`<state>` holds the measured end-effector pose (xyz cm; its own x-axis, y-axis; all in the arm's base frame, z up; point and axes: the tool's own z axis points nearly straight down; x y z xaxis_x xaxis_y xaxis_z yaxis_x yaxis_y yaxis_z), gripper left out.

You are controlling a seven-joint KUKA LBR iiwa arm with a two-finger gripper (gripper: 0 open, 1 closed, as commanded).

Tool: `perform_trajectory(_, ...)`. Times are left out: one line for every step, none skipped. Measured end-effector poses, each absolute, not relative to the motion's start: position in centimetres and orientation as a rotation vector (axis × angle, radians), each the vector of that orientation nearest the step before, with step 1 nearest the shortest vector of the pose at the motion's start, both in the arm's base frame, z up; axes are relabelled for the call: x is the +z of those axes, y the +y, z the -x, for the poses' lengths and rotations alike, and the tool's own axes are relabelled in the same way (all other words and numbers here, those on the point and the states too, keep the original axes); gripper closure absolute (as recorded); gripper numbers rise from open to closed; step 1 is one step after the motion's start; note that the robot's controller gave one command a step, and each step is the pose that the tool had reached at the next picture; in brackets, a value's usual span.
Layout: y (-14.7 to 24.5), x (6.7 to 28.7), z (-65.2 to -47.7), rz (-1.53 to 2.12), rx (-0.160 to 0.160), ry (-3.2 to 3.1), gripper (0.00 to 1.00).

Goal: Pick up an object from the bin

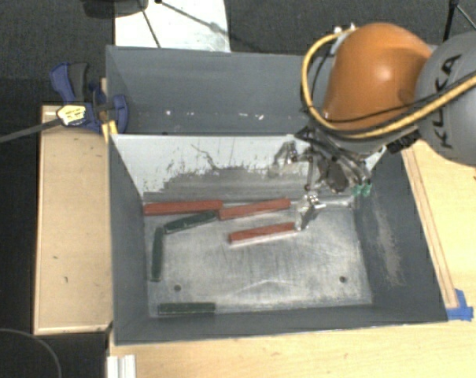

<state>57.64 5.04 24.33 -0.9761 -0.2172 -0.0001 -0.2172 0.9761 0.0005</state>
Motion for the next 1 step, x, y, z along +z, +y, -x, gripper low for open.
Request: perform_trajectory(5.30,22.20,-58.30,-0.356,0.000,-3.138,0.00)
